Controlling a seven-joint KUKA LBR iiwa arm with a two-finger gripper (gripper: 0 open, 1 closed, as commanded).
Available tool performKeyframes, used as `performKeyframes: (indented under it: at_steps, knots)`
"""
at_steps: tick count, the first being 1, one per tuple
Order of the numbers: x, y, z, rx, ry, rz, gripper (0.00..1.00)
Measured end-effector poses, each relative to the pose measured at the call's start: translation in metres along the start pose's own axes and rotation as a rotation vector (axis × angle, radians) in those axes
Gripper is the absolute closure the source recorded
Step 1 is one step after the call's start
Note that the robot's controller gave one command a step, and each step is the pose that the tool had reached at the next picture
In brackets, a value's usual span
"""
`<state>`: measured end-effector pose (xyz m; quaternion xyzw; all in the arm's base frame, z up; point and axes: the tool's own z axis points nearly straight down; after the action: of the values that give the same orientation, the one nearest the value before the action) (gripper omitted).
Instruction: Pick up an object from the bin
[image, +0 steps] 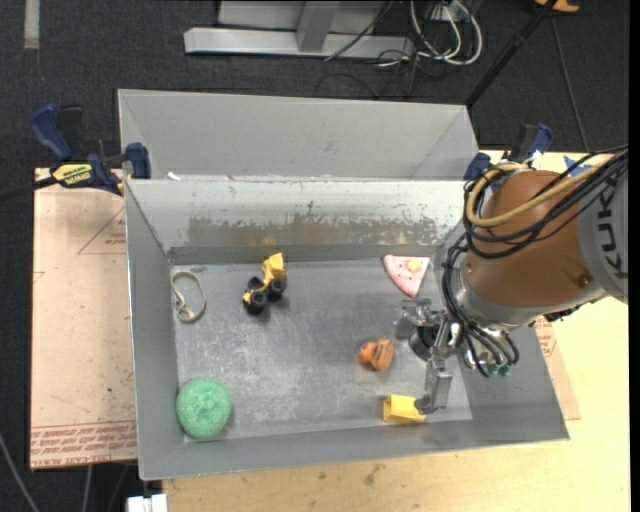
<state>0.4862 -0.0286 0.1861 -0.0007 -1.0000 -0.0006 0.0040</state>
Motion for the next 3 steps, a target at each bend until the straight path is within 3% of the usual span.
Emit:
performKeyframes:
  at_steps: [1, 2, 3]
  knots:
    - [-0.002, 0.0, -0.004, 0.001, -0.009, -0.001, 0.0]
    - [-0.002, 0.002, 0.041, 0.001, -0.013, -0.083, 0.0]
    - [-0.011, -0.02, 0.071, 0.0, -0.008, -0.005, 0.0]
